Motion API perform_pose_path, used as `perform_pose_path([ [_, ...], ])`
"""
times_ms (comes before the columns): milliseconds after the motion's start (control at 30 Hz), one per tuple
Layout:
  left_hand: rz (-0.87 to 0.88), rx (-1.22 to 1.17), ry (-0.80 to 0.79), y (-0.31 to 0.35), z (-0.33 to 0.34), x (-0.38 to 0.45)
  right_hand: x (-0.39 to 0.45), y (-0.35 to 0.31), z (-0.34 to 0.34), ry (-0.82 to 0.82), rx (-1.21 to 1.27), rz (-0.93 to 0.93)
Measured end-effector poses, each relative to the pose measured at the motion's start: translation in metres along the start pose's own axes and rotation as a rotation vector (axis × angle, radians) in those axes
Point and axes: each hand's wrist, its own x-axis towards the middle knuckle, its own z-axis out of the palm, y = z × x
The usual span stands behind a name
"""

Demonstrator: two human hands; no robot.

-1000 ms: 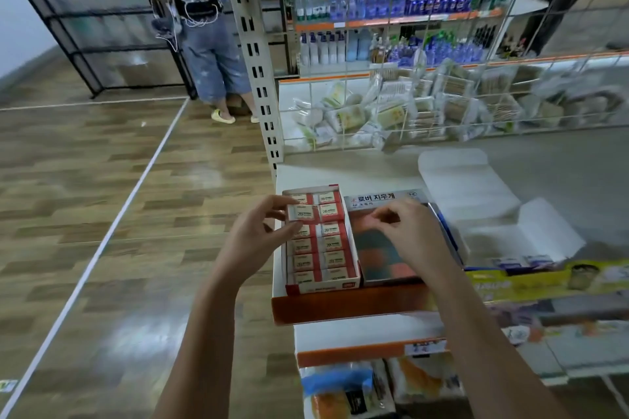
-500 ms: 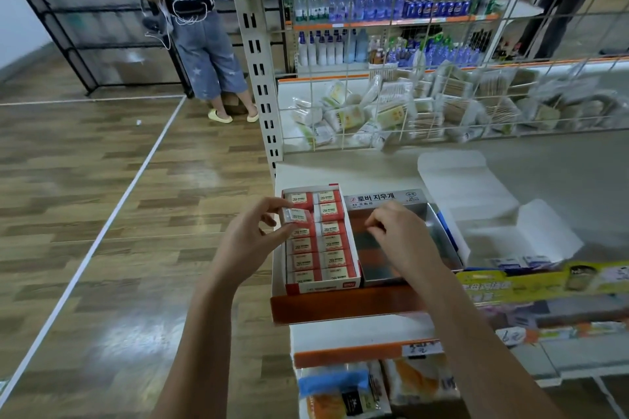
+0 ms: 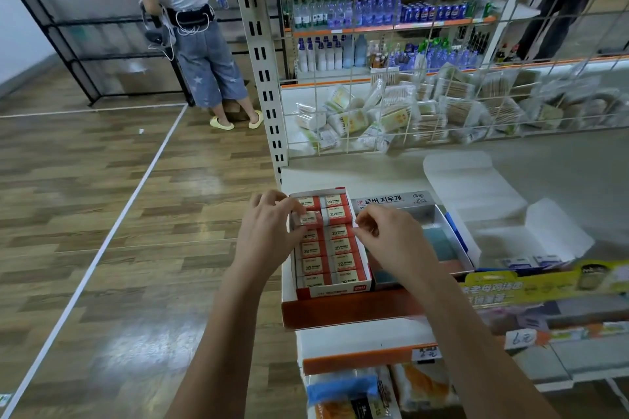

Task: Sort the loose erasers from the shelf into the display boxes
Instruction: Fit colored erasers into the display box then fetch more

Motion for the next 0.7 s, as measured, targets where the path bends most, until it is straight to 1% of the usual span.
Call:
perform_pose_path([
  [133, -0.014, 0.071, -0.036, 0.009, 0.002, 0.004, -0.001, -0.004, -0.001, -0.02, 0.026, 0.028],
  [267, -0.038, 0.124, -0.035, 0.016, 0.001, 0.009, -0.001, -0.006, -0.002, -0.035, 0.036, 0.038],
  [433, -0.021, 0.164, -0.082, 0.026, -0.002, 0.013, -0.001, -0.006, -0.003, -0.088, 0.053, 0.043],
  [500, 0.002, 0.153, -0.096, 0.034, -0.004, 0.017, -0.001, -0.003, -0.009, -0.133, 0.106, 0.052],
  [567, 0.042, 0.092, -0.093, 0.051, -0.004, 0.024, -0.002, 0.002, -0.019, -0.142, 0.174, 0.064],
  [633, 0.105, 0.053, -0.097, 0.075, 0.0, 0.034, -0.007, 0.013, -0.034, -0.097, 0.181, 0.073],
  [700, 0.182, 0.047, -0.109, 0.106, 0.007, 0.043, -0.014, 0.03, -0.053, -0.041, 0.128, 0.092],
])
